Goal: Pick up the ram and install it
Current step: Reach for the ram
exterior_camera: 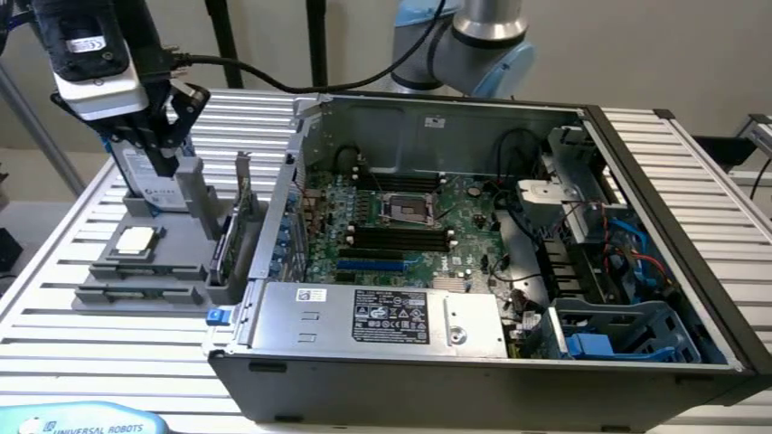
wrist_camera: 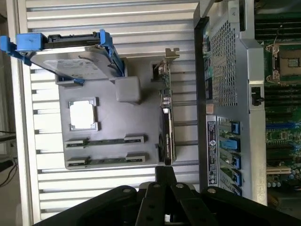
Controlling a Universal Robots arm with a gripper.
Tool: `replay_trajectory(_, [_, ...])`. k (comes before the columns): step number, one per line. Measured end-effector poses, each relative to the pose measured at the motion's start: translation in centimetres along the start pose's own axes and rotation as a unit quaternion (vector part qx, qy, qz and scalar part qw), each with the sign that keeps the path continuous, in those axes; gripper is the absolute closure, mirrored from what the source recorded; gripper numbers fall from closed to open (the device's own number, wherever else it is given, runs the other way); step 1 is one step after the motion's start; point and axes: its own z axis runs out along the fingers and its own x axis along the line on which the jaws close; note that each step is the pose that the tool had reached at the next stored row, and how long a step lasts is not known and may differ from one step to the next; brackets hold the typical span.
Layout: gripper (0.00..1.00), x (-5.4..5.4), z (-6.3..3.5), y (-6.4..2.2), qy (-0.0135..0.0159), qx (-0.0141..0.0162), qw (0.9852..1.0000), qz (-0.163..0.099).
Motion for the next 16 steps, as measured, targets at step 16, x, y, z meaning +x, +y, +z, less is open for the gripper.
replay_trajectory(16, [0.89, 7.2, 0.92, -0.56, 0.0005, 0.0000, 1.0000, 0.000])
